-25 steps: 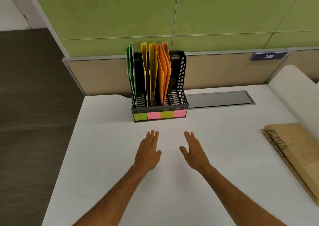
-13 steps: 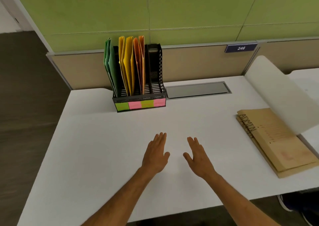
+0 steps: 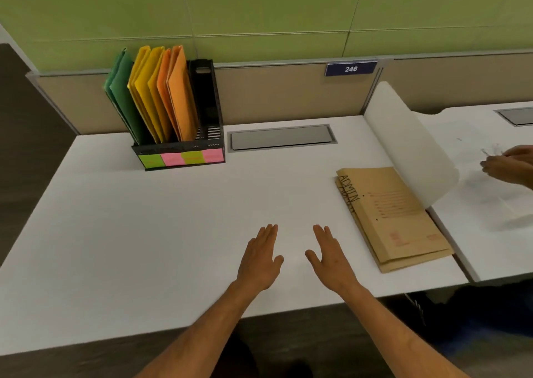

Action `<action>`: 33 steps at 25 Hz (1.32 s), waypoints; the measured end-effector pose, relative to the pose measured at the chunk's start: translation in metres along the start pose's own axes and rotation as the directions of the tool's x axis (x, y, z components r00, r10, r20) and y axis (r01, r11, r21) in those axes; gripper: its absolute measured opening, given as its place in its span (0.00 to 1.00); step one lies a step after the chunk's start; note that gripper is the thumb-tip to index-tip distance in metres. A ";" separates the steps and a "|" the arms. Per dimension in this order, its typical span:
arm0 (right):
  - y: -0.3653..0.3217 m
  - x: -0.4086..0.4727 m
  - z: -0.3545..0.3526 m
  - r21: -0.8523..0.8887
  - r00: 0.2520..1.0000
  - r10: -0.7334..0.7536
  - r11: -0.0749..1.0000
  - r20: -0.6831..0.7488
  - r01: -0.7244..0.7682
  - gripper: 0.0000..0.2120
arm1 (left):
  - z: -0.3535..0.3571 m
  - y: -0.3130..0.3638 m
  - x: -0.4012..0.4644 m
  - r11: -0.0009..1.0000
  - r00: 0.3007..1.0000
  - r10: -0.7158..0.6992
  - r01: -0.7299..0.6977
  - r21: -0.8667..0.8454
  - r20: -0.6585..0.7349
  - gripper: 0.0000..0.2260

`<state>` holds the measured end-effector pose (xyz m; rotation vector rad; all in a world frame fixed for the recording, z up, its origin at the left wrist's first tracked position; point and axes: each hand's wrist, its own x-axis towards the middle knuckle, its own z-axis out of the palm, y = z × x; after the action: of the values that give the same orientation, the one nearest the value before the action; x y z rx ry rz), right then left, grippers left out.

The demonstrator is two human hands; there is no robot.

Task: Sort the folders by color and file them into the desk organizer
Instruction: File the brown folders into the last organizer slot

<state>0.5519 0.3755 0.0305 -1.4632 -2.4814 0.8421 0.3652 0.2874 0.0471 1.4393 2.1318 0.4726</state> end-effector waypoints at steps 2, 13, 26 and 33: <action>0.020 0.001 -0.011 0.000 1.000 -0.004 1.000 -0.009 0.004 0.32 | 0.008 0.019 0.007 1.000 1.000 0.004 -0.004 0.022 0.012 0.34; 0.102 0.051 -0.075 0.060 0.985 0.140 0.989 -0.105 -0.134 0.33 | 0.034 0.092 0.104 0.989 0.988 0.136 -0.139 0.041 0.069 0.33; 0.228 0.078 -0.121 -0.136 0.919 0.321 0.945 0.229 -0.297 0.40 | 0.103 0.163 0.139 0.998 0.985 0.032 -0.021 -0.065 0.171 0.30; 0.244 0.067 -0.096 -0.203 0.858 0.226 0.968 0.461 -0.146 0.40 | 0.149 0.178 0.138 0.971 0.947 -0.115 0.171 -0.168 0.301 0.31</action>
<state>0.7403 0.5601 -0.0295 -1.7526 -2.8488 1.1959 0.5450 0.4817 -0.0055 1.1579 1.8847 0.3749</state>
